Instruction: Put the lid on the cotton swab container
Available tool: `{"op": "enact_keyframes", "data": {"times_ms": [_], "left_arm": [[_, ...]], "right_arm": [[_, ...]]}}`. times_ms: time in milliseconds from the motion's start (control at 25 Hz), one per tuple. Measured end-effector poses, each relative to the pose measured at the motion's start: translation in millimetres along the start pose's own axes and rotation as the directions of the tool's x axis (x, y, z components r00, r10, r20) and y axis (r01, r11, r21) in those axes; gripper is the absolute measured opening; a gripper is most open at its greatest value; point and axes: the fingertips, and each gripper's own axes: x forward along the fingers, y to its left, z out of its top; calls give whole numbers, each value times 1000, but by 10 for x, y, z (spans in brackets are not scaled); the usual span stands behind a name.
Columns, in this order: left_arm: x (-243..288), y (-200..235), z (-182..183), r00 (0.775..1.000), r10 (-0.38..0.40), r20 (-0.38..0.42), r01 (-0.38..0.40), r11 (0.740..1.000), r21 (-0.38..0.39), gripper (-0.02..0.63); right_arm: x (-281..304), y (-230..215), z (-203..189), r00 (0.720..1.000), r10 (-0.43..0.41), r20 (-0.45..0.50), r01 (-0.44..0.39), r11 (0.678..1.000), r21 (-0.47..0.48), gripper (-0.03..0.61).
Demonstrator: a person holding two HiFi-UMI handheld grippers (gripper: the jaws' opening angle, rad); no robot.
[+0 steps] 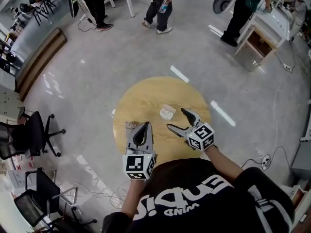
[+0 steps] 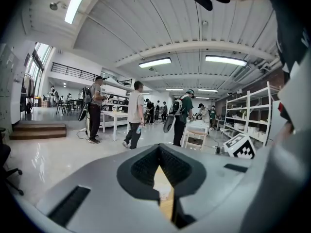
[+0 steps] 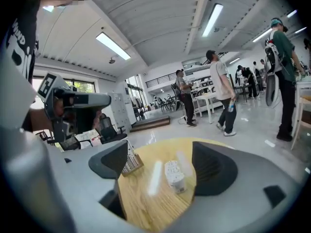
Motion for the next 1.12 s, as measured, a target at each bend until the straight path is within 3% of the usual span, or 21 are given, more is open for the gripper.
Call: {"op": "enact_keyframes", "data": {"times_ms": [560, 1120], "left_arm": [[-102, 126, -126, 998, 39, -46, -39, 999, 2, 9], [-181, 264, -217, 994, 87, -66, -88, 996, -5, 9]], "right_arm": [[551, -420, -1107, 972, -55, -229, 59, 998, 11, 387], [830, -485, -1451, 940, -51, -337, 50, 999, -13, 385]]}}
